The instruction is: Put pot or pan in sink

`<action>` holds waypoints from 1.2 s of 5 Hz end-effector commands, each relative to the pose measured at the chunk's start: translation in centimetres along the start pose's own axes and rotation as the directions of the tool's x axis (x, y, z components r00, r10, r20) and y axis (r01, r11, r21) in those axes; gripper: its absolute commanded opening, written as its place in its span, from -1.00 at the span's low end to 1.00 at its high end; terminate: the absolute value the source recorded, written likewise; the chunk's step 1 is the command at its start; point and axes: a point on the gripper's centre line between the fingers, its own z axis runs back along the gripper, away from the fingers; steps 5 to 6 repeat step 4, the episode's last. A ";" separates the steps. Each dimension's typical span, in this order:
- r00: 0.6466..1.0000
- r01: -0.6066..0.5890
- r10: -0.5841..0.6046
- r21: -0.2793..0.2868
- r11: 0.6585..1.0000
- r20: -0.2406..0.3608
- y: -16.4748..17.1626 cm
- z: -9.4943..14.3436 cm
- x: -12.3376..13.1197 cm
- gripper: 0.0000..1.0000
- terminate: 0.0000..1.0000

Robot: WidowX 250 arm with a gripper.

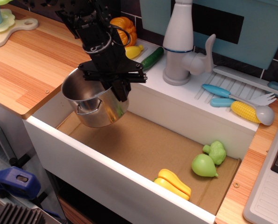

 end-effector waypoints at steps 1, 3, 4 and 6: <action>0.999 -0.008 0.008 -0.010 1.000 0.044 0.1 -0.4 0.5 -1.00 -1.00; 0.999 -0.008 0.008 -0.010 1.000 0.044 0.1 -0.4 0.5 1.00 -1.00; 0.999 -0.008 0.008 -0.010 1.000 0.044 0.1 -0.4 0.5 1.00 1.00; 0.999 -0.008 0.008 -0.010 1.000 0.044 0.1 -0.4 0.5 1.00 1.00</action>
